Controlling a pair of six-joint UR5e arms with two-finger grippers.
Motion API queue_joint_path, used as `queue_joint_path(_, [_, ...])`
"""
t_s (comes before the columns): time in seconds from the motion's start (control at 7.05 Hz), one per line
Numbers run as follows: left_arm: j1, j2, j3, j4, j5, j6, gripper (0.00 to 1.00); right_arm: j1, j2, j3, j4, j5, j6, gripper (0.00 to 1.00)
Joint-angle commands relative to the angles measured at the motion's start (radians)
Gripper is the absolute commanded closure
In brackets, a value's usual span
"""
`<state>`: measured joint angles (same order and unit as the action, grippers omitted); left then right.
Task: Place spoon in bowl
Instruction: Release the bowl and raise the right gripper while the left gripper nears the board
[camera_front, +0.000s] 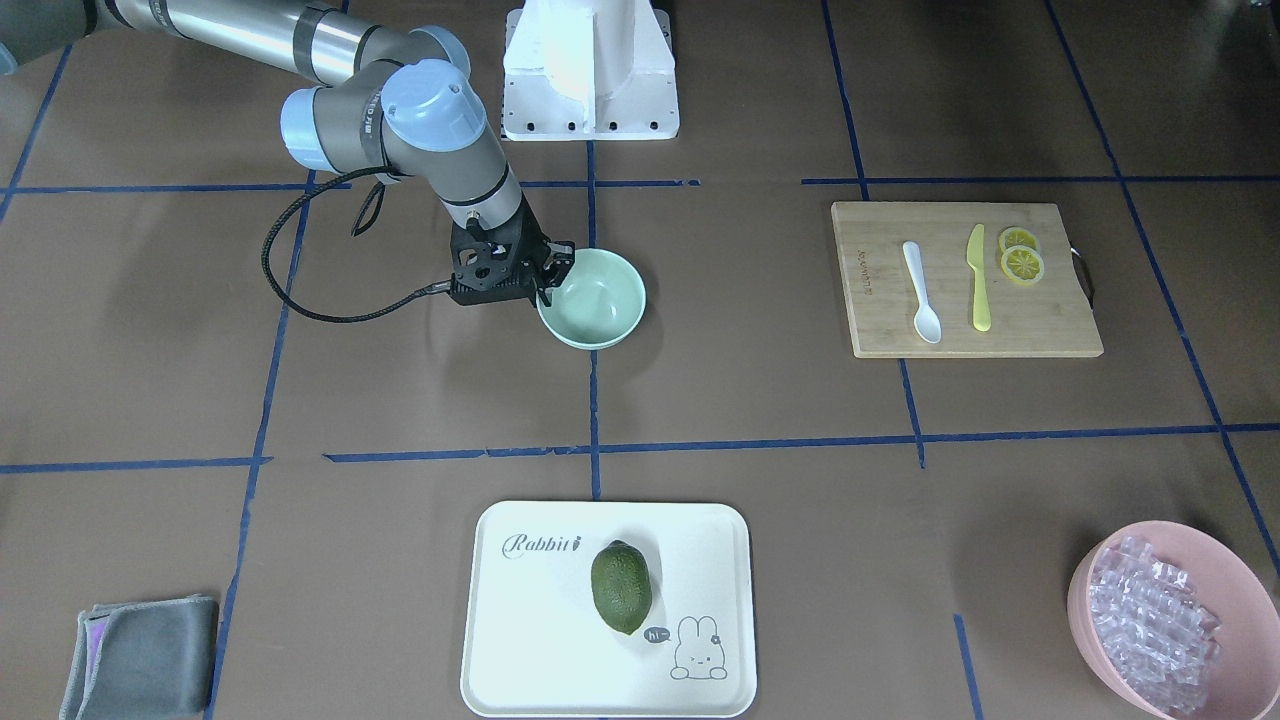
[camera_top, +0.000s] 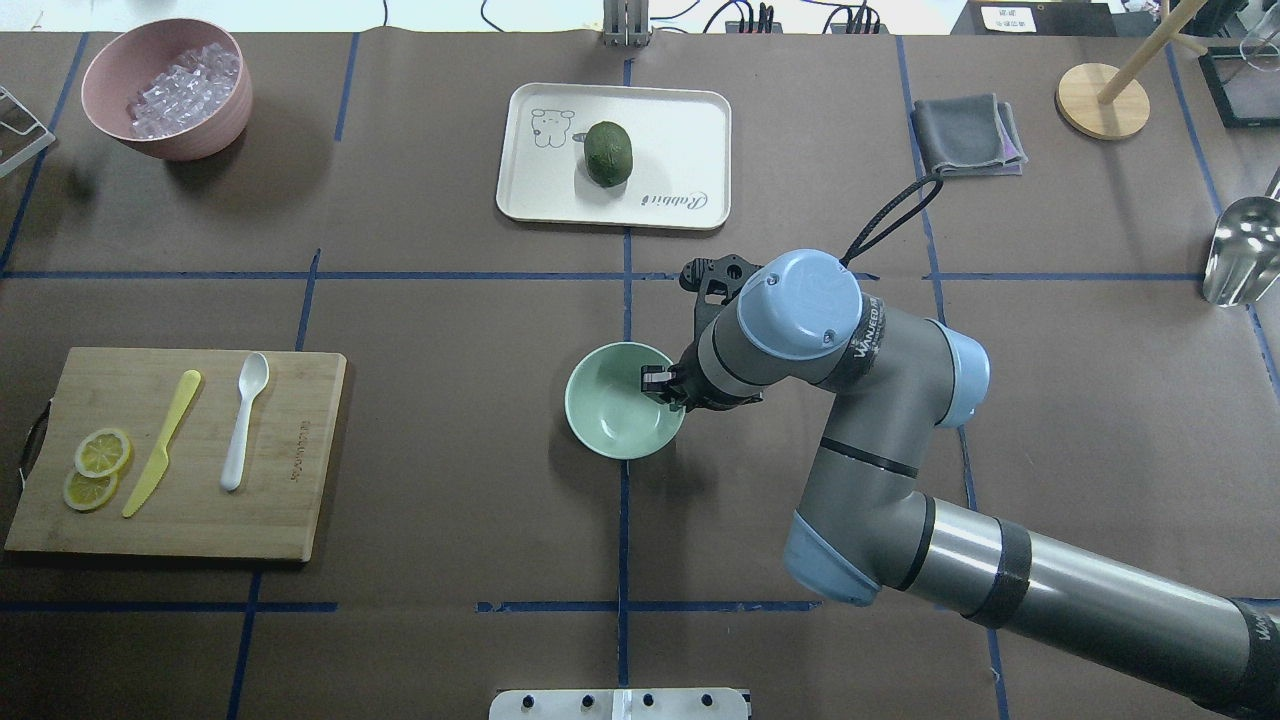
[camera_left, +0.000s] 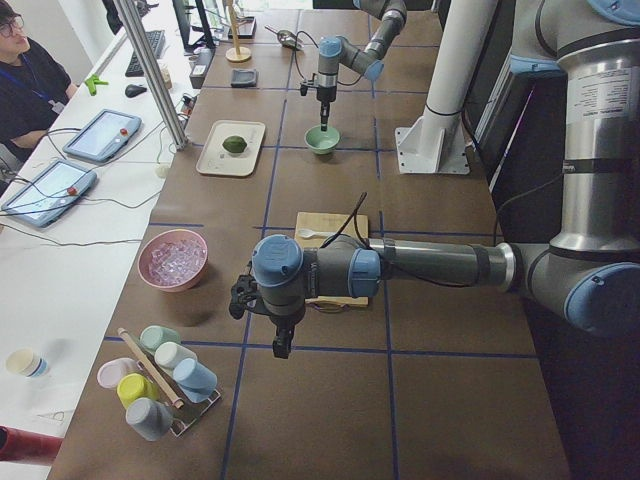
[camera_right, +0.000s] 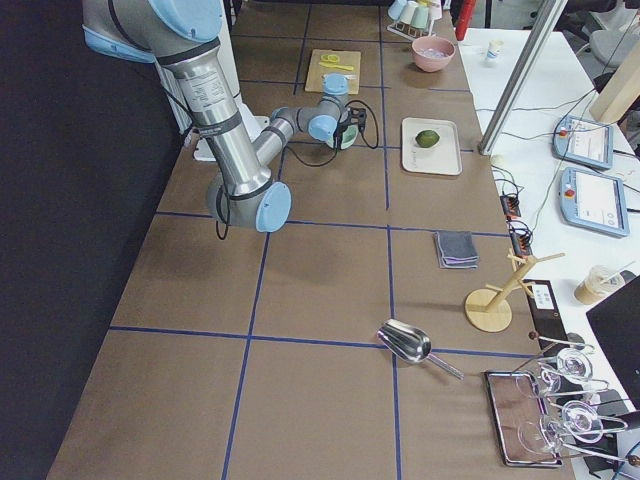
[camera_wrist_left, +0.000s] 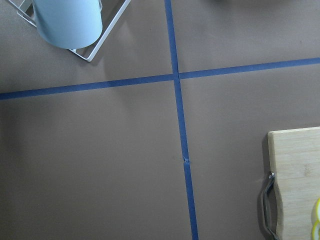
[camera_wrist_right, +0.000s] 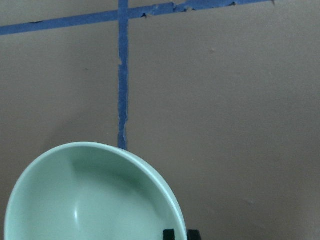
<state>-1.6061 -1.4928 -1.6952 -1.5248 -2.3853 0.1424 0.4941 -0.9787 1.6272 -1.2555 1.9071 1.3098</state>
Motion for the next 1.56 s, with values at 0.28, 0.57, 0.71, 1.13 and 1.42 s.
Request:
queue_joint_path(0.28, [0.003, -0.001, -0.111, 0.002, 0.003, -0.009, 0.00, 0.067, -0.012, 0.080, -0.019, -0.023, -0.012, 0.00])
queue_joint_path(0.57, [0.072, -0.004, -0.232, 0.008, 0.006, -0.044, 0.00, 0.147, -0.024, 0.111, -0.141, -0.037, -0.097, 0.00])
queue_joint_path(0.71, [0.165, -0.007, -0.307, 0.002, 0.006, -0.263, 0.00, 0.191, -0.043, 0.161, -0.276, -0.037, -0.245, 0.00])
queue_joint_path(1.13, [0.441, -0.015, -0.422, -0.108, 0.052, -0.680, 0.00, 0.411, -0.140, 0.195, -0.346, 0.130, -0.525, 0.00])
queue_joint_path(1.42, [0.630, -0.018, -0.406, -0.239, 0.222, -0.918, 0.00, 0.437, -0.192, 0.183, -0.317, 0.078, -0.557, 0.00])
